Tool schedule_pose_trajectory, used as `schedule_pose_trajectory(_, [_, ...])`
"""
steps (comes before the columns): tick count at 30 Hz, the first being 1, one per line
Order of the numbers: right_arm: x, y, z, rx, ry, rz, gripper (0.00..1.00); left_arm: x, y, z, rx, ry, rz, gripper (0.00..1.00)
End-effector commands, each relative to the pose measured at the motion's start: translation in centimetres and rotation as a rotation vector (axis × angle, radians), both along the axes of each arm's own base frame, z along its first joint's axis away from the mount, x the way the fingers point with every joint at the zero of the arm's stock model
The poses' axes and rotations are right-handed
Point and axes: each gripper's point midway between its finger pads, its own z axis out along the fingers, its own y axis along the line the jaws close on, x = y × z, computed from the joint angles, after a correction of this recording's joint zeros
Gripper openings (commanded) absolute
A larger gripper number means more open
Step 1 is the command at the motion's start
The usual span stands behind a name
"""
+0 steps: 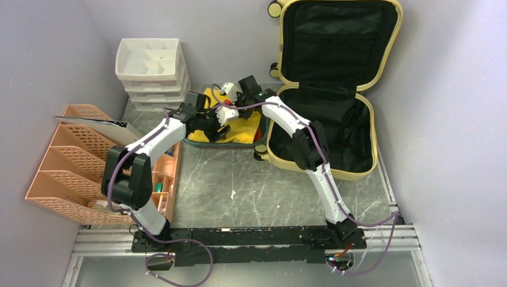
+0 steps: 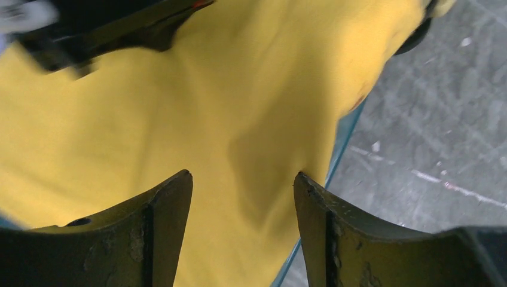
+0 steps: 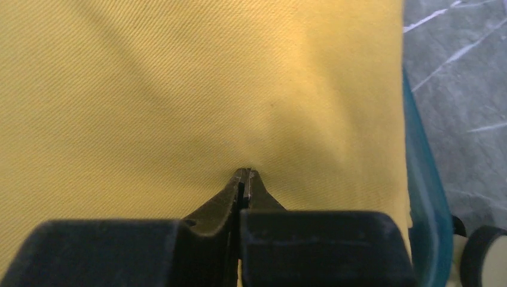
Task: Open, take out, and arrange the luggage
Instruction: Adjust the clothes in the bin.
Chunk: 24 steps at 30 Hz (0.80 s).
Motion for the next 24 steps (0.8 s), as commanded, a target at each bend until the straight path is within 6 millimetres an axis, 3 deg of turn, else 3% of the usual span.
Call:
schedule_pose_trajectory(1, [1.5,-2.3,-1.5,-0.047,0.0,-0.096,0.0,-1.0,-4.8,-1.1,-0.073,0.007,-0.081,0.67])
schedule_pose_trajectory(4, [1.6,-1.8,0.5,0.004,-0.011,-0.087,0.0,-2.7,-6.9,-3.2,-0.069,0.066,-0.126,0.65])
schedule_pose_trajectory(7, [2.2,-1.6,5.2,0.115,-0.04,-0.074,0.01,-4.1,-8.1,-5.2,-0.044,0.116,-0.149,0.63])
schedule_pose_trajectory(9, [2.3,-1.7,8.7,0.168,-0.067,-0.061,0.1,-4.3,-8.1,-6.2,-0.016,0.132,-0.143,0.6])
schedule_pose_trajectory(12, [1.5,-2.0,13.0,0.211,-0.1,-0.031,0.3,-3.3,-7.1,-5.9,0.027,0.118,-0.093,0.51])
schedule_pose_trajectory(14, [0.3,-2.1,15.2,0.232,-0.113,-0.007,0.38,-2.3,-5.9,-4.0,0.016,0.077,-0.06,0.51])
schedule_pose_trajectory(17, [-1.8,-2.1,15.6,0.256,-0.064,0.024,0.42,-0.6,-3.7,-0.3,-0.05,0.04,-0.018,0.54])
schedule_pose_trajectory(20, [-4.1,-1.5,14.4,0.266,0.031,0.067,0.42,0.8,-0.9,2.7,-0.089,0.0,0.018,0.63])
schedule_pose_trajectory(22, [-5.4,-1.2,13.3,0.249,0.086,0.087,0.41,2.2,1.4,3.5,-0.102,-0.034,0.083,0.7])
schedule_pose_trajectory(24, [-6.4,-1.2,12.0,0.226,0.134,0.1,0.4,3.2,3.1,2.9,-0.09,-0.055,0.141,0.71])
